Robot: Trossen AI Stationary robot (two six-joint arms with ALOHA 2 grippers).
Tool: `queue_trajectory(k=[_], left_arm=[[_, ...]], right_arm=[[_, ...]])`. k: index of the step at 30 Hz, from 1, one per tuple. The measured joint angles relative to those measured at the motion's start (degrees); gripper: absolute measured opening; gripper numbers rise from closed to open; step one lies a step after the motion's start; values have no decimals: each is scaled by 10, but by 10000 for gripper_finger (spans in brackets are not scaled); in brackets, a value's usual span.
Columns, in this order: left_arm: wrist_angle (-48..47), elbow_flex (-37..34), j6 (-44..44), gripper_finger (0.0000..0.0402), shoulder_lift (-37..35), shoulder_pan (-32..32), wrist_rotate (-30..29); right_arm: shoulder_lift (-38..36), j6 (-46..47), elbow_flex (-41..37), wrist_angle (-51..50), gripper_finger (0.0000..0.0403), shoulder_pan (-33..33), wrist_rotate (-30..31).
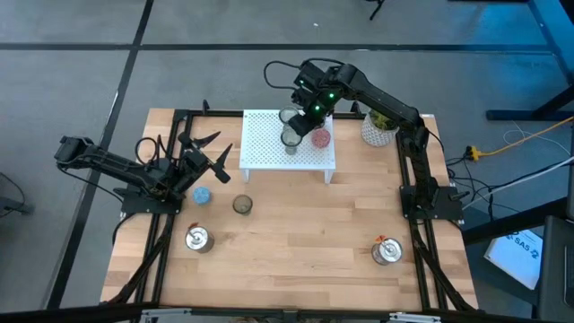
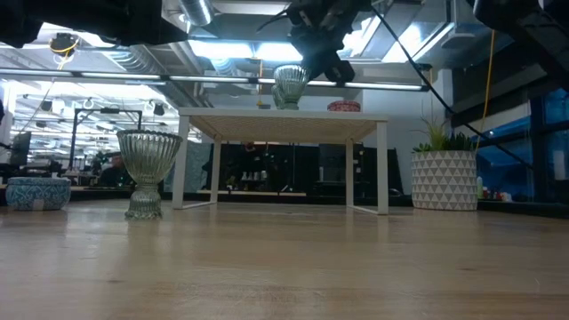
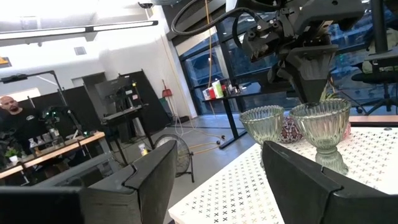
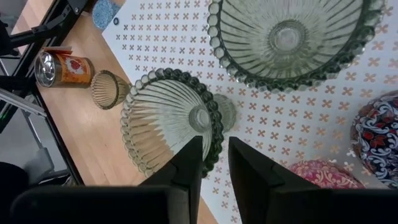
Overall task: Pick & Place candle stick holders
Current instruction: Put the right green glass candle holder on the shelf aligned with the other glass candle holder
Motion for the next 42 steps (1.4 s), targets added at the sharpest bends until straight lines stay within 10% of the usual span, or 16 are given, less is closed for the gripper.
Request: queue_trajectory(k=[31,42], left_arm=[[-13,0,-2,234,0,0,0],[-19,0,-20,234,0,-1,0]], right_arm=[[-153,-170,-7,-83,123,35,77],[-249,-255,-194,-39,91,143,43]])
